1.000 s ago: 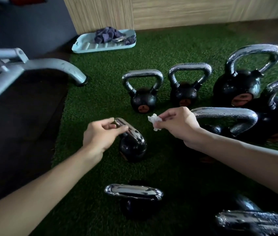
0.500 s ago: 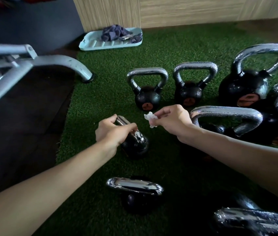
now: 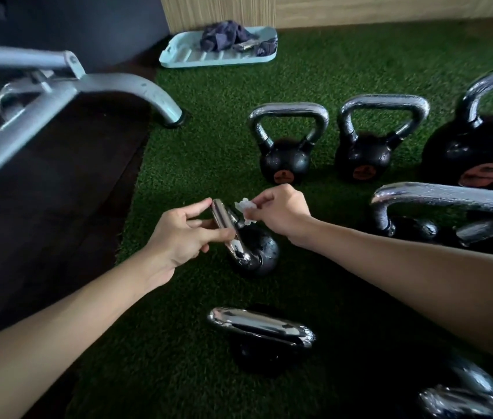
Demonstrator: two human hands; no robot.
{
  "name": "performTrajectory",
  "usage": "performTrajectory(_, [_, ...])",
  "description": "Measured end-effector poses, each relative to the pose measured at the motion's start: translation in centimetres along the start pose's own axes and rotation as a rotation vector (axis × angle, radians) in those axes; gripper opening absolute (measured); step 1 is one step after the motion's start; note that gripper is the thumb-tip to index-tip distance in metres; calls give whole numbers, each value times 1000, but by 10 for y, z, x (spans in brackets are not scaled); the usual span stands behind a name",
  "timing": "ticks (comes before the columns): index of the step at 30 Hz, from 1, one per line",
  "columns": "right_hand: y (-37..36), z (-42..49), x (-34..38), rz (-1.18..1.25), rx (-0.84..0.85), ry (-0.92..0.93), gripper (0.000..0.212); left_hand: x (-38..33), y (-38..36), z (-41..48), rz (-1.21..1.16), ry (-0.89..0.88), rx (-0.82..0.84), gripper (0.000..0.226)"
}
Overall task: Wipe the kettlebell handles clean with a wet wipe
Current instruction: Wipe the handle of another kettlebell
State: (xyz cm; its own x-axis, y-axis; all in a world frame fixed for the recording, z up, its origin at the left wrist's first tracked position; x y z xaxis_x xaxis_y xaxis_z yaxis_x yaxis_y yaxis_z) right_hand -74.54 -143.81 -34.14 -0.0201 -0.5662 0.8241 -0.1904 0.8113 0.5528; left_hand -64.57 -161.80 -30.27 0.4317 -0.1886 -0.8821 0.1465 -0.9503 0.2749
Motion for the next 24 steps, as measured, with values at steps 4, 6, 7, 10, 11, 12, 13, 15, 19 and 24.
performTrajectory(4, [-19,9,0,-24,20,9,16,14,23,-1,36,3,49,89])
performTrajectory(6, [-35,8,-1,-55,42,18,16,20,32,0,48,-29,77,88])
performTrajectory(7, [-42,7,0,-60,39,27,17,23,36,1,57,-51,91,88])
performTrajectory(10, [-52,7,12,-4,-19,67,22,29,41,8,75,-100,126,87])
performTrajectory(11, [-52,8,19,33,-26,82,20,30,43,10,69,-111,132,86])
performTrajectory(12, [-51,9,26,63,-18,104,17,32,44,13,68,-121,133,84])
performTrajectory(13, [-50,9,32,79,2,129,14,33,45,17,75,-131,134,83])
performTrajectory(15, [-49,9,38,76,44,179,13,35,48,23,92,-151,147,83])
performTrajectory(19, [-46,12,18,20,7,161,17,34,52,31,136,-189,194,77])
performTrajectory(24, [-44,18,20,129,38,170,17,29,55,42,209,-231,220,81])
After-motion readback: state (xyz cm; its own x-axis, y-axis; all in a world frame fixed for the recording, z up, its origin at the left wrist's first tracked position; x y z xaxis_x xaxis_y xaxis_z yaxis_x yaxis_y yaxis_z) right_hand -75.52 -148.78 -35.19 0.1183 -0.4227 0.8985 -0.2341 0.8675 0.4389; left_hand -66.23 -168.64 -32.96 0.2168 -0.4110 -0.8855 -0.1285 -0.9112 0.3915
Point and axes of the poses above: each hand's wrist, its own z-axis towards the middle knuckle, its own y-axis out of the back of the hand, x = y × z, the point moved 4 cm from there along z, towards the middle knuckle, and after that the axes turned 2 degrees about -x, right-handed, at the moved point
